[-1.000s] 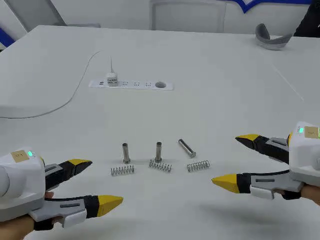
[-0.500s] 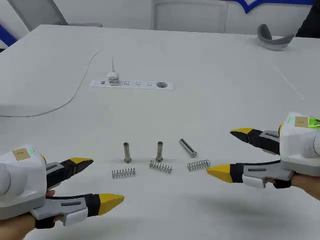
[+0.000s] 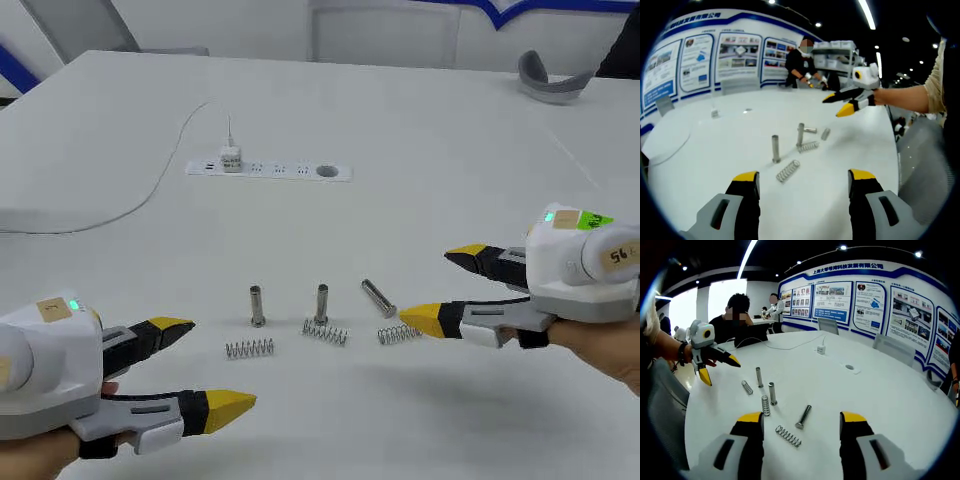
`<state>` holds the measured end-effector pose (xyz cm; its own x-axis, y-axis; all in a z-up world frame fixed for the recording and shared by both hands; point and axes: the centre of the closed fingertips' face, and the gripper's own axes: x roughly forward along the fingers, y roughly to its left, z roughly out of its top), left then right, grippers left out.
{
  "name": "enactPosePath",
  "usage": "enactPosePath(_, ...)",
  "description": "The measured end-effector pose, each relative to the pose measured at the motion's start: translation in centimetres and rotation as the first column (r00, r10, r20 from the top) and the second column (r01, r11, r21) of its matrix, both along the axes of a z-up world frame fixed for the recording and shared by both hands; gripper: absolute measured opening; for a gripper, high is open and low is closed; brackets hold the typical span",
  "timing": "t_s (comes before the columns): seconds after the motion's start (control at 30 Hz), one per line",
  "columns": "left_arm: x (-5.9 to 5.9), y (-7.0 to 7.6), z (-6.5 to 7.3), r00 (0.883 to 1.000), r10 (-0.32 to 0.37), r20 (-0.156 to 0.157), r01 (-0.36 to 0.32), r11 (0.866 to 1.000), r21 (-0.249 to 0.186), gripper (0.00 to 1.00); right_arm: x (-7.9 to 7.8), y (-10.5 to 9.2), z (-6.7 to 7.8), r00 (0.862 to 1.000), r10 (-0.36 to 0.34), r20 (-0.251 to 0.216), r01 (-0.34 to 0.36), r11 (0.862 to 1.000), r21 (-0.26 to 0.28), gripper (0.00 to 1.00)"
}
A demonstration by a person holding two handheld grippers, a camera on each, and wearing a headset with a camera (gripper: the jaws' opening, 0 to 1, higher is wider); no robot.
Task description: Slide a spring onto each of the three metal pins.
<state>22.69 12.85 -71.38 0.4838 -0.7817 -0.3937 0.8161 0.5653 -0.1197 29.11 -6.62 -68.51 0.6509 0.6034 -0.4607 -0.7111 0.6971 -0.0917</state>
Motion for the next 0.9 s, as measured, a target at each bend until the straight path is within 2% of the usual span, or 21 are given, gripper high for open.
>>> enactPosePath(0.37,-0.1,-0.1,-0.1,1.000,-0.002,-0.002,0.002,1.000,0.004,0.73,2.2,1.0,-0.7,0.999,-0.032,-0.025,0.031,0.999,-0.036,0.55)
enactPosePath(0.9,-0.1,0.0,-0.3,1.000,-0.004,-0.008,0.004,1.000,0.009,0.72,4.4,2.2,-2.8,0.992,-0.097,-0.085,0.088,0.991,-0.102,0.39)
